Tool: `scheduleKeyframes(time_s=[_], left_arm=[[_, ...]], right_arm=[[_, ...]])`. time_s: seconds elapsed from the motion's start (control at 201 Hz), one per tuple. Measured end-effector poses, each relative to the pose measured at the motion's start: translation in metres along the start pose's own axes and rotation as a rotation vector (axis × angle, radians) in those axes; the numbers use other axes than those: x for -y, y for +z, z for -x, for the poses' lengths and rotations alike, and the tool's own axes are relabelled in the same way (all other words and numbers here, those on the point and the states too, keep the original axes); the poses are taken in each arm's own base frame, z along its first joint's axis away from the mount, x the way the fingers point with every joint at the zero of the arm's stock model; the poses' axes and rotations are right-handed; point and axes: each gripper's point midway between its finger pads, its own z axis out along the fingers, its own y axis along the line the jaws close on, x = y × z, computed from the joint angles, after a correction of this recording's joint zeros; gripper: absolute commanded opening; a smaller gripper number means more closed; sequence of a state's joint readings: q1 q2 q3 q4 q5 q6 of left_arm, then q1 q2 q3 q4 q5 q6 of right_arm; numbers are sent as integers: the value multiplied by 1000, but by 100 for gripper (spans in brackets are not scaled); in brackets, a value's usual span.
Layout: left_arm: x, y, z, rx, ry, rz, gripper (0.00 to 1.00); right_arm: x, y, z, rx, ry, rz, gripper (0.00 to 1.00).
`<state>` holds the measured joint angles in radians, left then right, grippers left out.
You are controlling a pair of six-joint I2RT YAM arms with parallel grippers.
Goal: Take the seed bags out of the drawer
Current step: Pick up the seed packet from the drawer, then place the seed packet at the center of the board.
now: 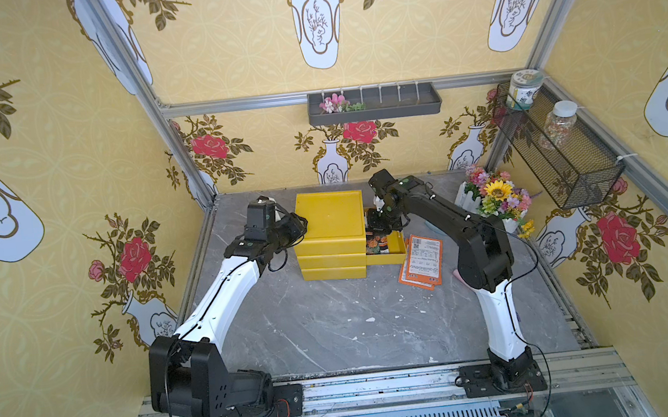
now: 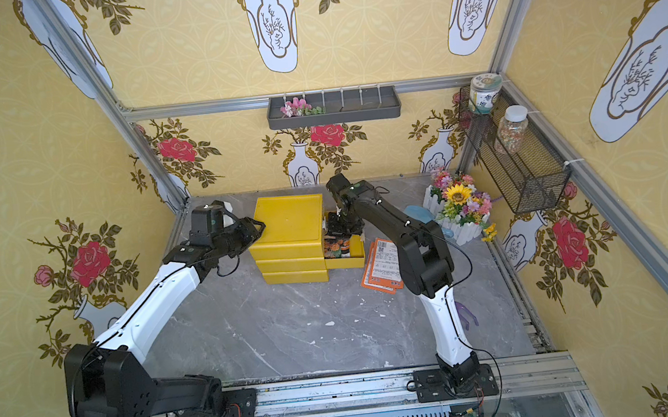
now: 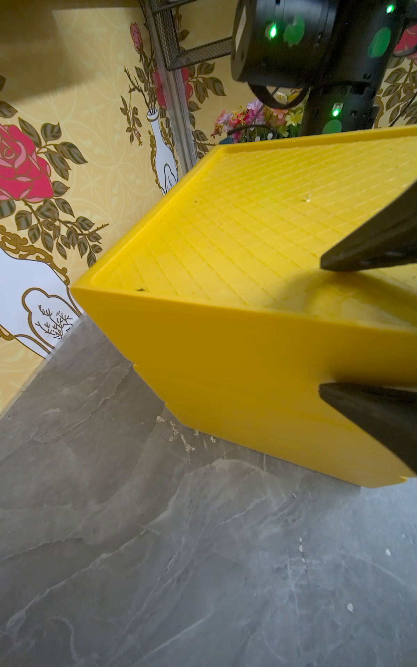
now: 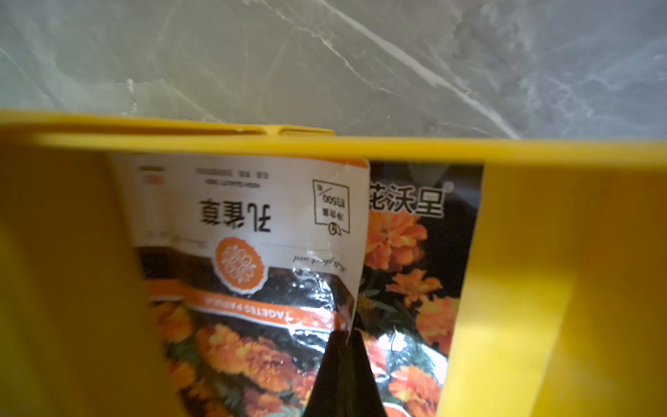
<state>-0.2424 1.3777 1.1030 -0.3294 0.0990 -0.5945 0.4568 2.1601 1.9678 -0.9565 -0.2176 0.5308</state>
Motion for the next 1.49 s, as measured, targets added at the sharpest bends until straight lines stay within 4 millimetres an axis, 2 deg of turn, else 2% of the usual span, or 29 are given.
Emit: scheduleKeyframes(time_s=[0.184, 0.378, 0.622, 0.737, 0.816, 0.921, 1.06, 1.205, 1.344, 1.424, 1.493], left_arm=[[0, 1, 0, -2, 0, 1, 54], [1, 2, 0, -8, -2, -1, 53], [3, 3, 0, -14, -2, -7, 54], [3, 3, 0, -16, -2, -6, 53], [3, 3, 0, -17, -3, -4, 54], [3, 3, 0, -19, -3, -3, 54], [3, 3, 0, -20, -4, -3, 53], [3, 3, 0, -21, -4, -4, 53], [3, 3, 0, -21, -4, -4, 53], [3, 3, 0, -22, -4, -3, 53], [3, 3, 0, -21, -4, -4, 53]], right_arm=[[2, -45, 10, 77, -7, 9, 0], [23, -87, 19, 150, -17, -32, 0], [77, -150, 32, 265, 55, -56, 0], [105, -174, 36, 309, 109, -58, 0], [126, -183, 35, 325, 142, -78, 0], [151, -176, 28, 299, 184, -108, 0], [173, -141, 4, 199, 204, -154, 0], [180, -103, -22, 99, 225, -145, 0], [176, -71, -42, 25, 228, -135, 0], [176, -62, -49, -5, 229, -142, 29], [183, -61, -48, -1, 247, -180, 43]])
